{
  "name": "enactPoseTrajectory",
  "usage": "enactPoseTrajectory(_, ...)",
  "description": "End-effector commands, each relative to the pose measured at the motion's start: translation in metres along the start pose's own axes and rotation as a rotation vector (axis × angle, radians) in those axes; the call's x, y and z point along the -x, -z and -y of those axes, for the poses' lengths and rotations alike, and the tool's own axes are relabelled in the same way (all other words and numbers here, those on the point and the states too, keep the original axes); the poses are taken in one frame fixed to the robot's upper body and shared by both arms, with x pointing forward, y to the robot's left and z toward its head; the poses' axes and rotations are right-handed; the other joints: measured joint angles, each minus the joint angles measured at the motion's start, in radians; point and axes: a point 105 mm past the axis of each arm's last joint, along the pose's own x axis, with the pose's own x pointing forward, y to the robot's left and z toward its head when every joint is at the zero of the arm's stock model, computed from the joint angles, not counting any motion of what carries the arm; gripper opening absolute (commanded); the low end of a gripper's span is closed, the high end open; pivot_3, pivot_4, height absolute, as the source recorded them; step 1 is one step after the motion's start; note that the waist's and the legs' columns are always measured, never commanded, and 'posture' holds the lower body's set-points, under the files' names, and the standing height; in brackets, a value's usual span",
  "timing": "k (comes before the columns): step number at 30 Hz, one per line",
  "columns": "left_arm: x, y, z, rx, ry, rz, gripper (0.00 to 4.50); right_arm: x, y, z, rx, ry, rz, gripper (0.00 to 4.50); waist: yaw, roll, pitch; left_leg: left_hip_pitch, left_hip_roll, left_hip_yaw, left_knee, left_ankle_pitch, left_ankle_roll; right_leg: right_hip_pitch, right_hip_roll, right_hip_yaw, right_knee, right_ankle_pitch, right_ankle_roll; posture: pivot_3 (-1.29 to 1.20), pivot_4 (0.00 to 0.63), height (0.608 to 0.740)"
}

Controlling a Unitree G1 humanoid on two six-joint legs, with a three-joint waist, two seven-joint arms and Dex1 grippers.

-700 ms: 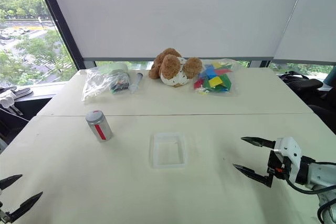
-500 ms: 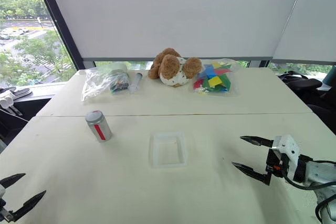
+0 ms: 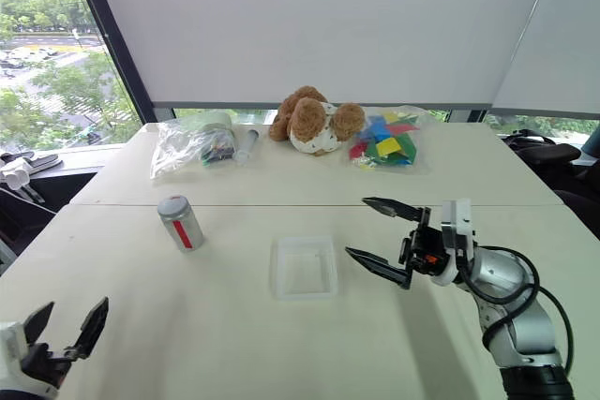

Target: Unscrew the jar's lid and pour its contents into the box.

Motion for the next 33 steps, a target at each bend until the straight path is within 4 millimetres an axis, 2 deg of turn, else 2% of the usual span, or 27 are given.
enactPoseTrajectory(1,-0.009,-0.010,0.017,-0.048,0.001,0.051,4.48,-0.005,-0.008,-0.002,0.027,-0.057,0.033,4.50,0.005,0.000,0.000,0.000,0.000,0.000,0.000,0.000,0.000,0.000,0.000,-0.001,0.000,0.000,0.000,0.00,0.150,0.740)
enactPoseTrajectory(4,-0.020,-0.009,0.031,-0.019,0.026,0.060,4.48,0.000,-0.004,0.003,0.029,-0.069,0.009,4.50,0.006,0.000,0.000,0.000,-0.001,0.003,0.000,0.000,0.000,0.000,0.000,0.000,0.000,0.000,0.000,0.00,0.150,0.740)
enactPoseTrajectory(7,-0.042,-0.012,0.050,-0.044,0.041,0.087,4.48,0.004,-0.001,0.006,0.029,-0.076,-0.009,4.50,0.007,0.000,0.000,0.000,-0.001,0.004,0.001,0.000,0.000,0.000,0.000,0.001,0.000,0.001,0.001,0.00,0.150,0.740)
enactPoseTrajectory(15,-0.095,-0.018,0.076,-0.075,0.017,0.106,4.48,0.019,0.009,0.002,0.012,-0.075,-0.041,4.50,0.004,0.000,0.000,0.001,0.000,0.004,0.002,0.000,0.000,-0.001,0.001,0.001,0.002,0.004,0.005,0.00,0.150,0.740)
enactPoseTrajectory(23,-0.121,-0.011,0.088,-0.085,-0.005,0.096,4.48,0.025,0.013,-0.003,0.002,-0.060,-0.047,4.50,0.006,0.000,0.000,0.001,-0.001,0.006,0.002,0.000,0.000,-0.001,0.001,0.003,0.002,0.005,0.007,0.00,0.150,0.740)
enactPoseTrajectory(33,-0.150,-0.007,0.105,-0.072,0.017,0.108,4.48,0.019,0.011,-0.004,-0.010,-0.065,-0.046,4.50,0.006,0.000,0.000,0.001,-0.001,0.009,0.003,0.000,0.000,-0.001,0.001,0.006,0.002,0.007,0.009,0.00,0.150,0.740)
